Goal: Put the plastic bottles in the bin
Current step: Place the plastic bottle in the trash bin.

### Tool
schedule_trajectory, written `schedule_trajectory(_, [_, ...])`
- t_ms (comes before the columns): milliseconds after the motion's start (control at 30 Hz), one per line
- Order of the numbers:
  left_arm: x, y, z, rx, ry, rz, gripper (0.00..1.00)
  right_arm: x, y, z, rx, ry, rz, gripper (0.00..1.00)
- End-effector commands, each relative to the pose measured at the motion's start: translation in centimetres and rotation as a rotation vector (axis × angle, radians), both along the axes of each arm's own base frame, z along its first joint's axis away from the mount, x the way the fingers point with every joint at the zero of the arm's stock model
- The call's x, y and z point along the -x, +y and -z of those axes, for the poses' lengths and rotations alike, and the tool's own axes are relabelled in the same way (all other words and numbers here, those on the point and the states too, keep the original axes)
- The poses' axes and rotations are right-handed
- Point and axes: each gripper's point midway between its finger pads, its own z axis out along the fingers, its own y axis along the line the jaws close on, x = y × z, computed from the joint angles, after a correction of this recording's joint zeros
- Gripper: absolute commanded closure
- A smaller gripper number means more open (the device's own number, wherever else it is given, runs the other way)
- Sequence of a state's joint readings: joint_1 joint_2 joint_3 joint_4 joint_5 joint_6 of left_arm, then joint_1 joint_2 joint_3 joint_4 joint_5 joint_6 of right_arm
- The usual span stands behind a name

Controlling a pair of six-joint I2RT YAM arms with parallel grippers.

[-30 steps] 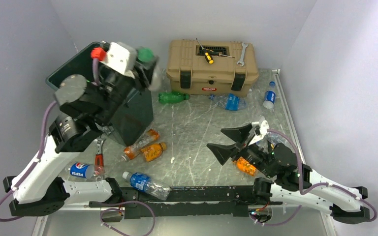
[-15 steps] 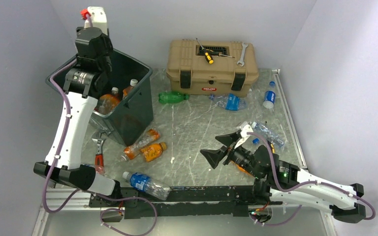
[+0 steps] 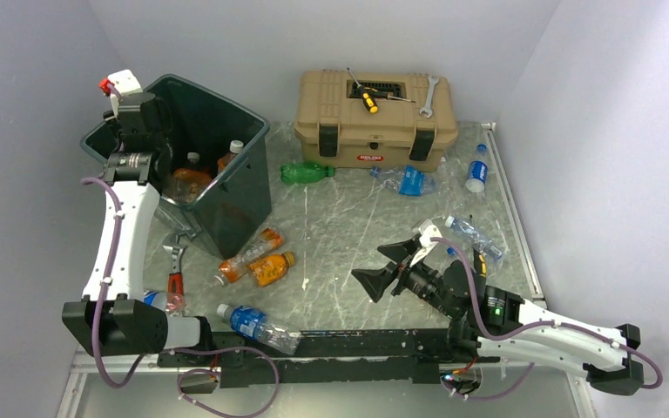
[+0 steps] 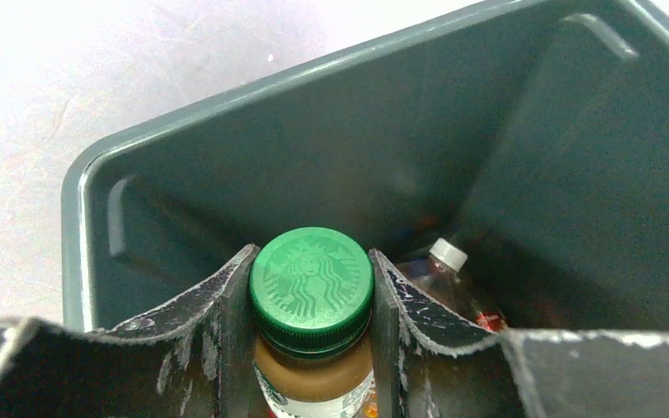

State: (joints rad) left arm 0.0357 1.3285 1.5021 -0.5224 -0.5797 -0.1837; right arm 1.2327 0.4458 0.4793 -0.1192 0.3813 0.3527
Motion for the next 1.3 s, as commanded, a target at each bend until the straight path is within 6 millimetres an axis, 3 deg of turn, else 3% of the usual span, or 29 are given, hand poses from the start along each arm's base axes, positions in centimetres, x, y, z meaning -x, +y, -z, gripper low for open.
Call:
schedule_trajectory(0, [0.1,-0.4,0.4,0.085,-0.092,-0.015,1.00,0.1,0.0,-1.3,-0.061,-0.008,-0.001,0.00])
schedule_trajectory(167, [-0.2,-0.4,3.5,0.116,-0.036,-0.020,1.00,0.1,-0.6,-1.1,-0.068,-0.005,0.014,0.00])
schedule_trajectory(300, [-0.3,-0.9,4.3,0.135,-0.025,0.001,1.00,0.0,-0.8,-1.0,-0.072,-0.005,0.023,0.00])
schedule_trajectory(400, [-0.6,-2.0,3.5,0.162,-0.050,0.067,1.00,0.0,-0.7,-0.8,-0.065,-0.005,0.023,0.00])
schedule_trajectory(533, [-2.1,-6.0,1.2,0.231,-0.126,0.300,1.00,-0.1,-0.5,-0.8,-0.069,-0.009,0.020,0.00])
schedule_trajectory(633, [-3.0,-8.2,1.1,0.298,-0.090,0.406,1.00,-0.1,-0.3,-0.8,-0.063,-0.005,0.016,0.00])
schedule_trajectory(900, [-3.0,-9.3,1.1,0.322,-0.047,0.468,1.00,0.0,-0.7,-1.0,-0.067,-0.008,0.022,0.00])
schedule_trajectory(1000, [-2.7,-9.4,0.4,0.318,-0.035,0.474,0.52,-0.1,-0.7,-1.0,-0.067,-0.009,0.025,0.00])
schedule_trajectory(1100, [-2.3,-9.4,-0.4,0.311,-0.042,0.477,0.34,-0.1,-0.7,-0.8,-0.062,-0.003,0.024,0.00])
schedule_trajectory(1267, [-1.3,-9.4,-2.6,0.286,-0.090,0.484,0.16,-0.1,-0.5,-0.9,-0.062,-0.003,0.024,0.00])
